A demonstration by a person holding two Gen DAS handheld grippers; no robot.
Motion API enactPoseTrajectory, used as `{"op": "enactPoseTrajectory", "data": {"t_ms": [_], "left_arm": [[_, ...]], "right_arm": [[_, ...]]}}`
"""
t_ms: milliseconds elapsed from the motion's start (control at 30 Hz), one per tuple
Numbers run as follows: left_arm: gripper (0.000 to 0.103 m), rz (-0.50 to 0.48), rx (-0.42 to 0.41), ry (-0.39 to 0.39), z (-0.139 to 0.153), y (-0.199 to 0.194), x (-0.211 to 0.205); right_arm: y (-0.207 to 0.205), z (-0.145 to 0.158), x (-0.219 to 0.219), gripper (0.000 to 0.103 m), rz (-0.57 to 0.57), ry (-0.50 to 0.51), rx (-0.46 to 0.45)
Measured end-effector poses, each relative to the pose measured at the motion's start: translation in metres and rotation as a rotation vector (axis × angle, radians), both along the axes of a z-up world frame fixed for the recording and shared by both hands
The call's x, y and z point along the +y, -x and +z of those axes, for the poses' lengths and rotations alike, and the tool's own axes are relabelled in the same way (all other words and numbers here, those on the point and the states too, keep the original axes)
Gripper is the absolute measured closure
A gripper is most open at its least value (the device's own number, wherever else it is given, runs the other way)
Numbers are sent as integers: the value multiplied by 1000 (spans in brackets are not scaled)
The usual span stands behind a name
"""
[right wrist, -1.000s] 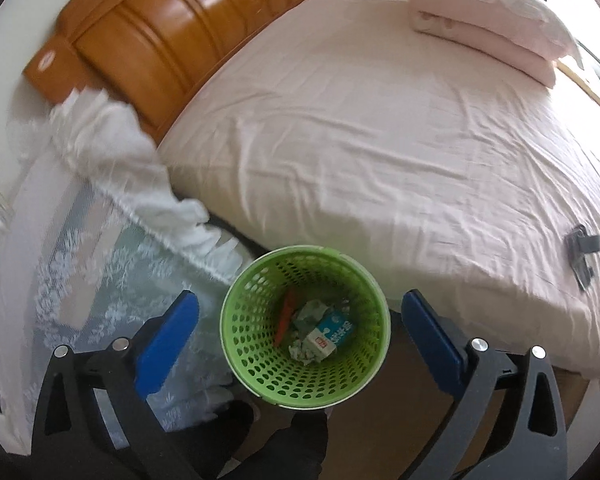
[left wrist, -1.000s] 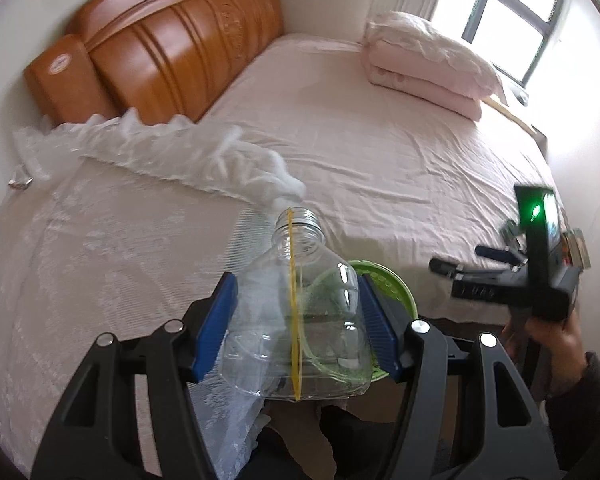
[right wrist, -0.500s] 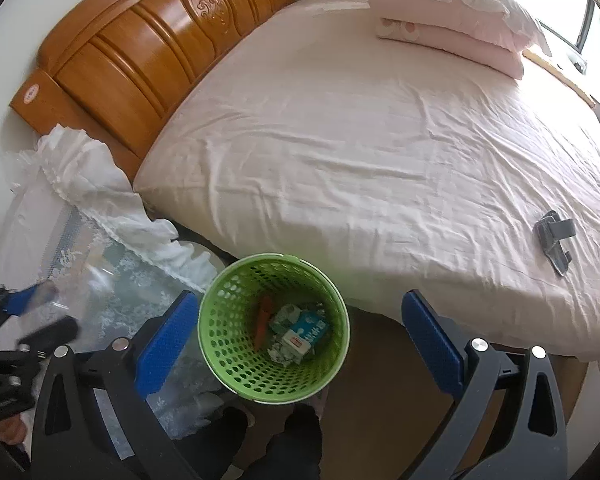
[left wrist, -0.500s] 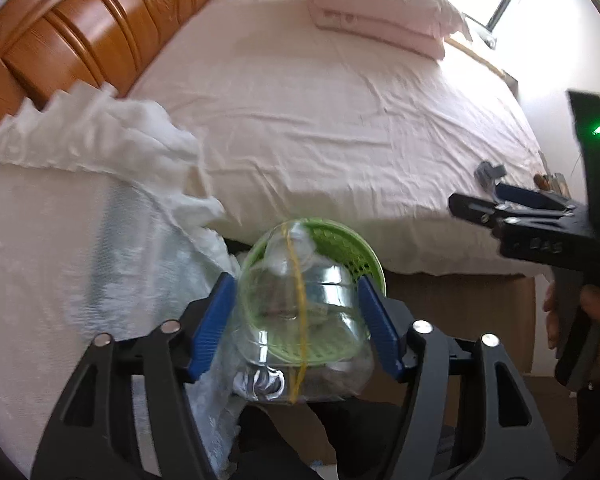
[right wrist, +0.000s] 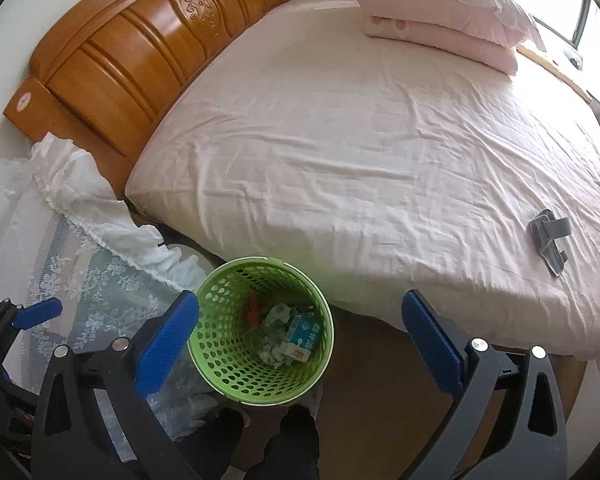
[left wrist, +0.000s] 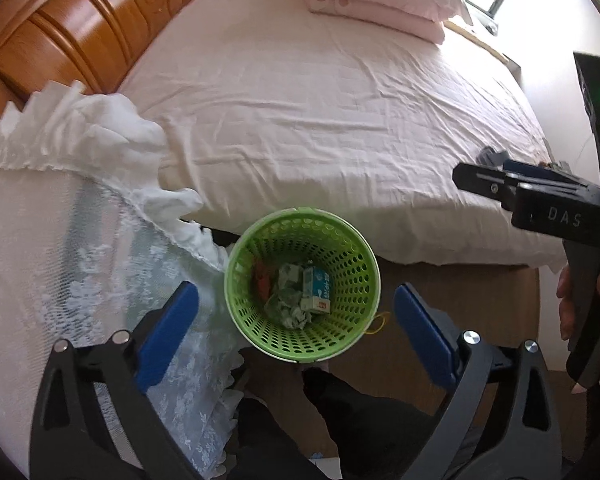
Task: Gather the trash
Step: 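Move both tools back toward the bed headboard where the last trash lies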
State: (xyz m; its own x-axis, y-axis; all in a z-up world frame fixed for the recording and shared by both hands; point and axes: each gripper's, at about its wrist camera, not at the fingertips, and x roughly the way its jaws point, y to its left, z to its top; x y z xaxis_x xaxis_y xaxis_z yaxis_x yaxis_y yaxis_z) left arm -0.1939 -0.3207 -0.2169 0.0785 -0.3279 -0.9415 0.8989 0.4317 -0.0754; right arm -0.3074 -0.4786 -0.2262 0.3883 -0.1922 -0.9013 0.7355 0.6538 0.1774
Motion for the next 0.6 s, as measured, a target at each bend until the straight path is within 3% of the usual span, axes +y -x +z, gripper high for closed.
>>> {"op": "enactPoseTrajectory", "data": {"t_ms": [300, 600], "left_arm": [[8, 151, -101, 98, 62, -34, 46], [8, 382, -239, 170, 121, -81, 139]], "right_arm": [[-37, 50, 33, 2, 100, 58, -105], [-104, 114, 97, 2, 301, 133, -252]]}}
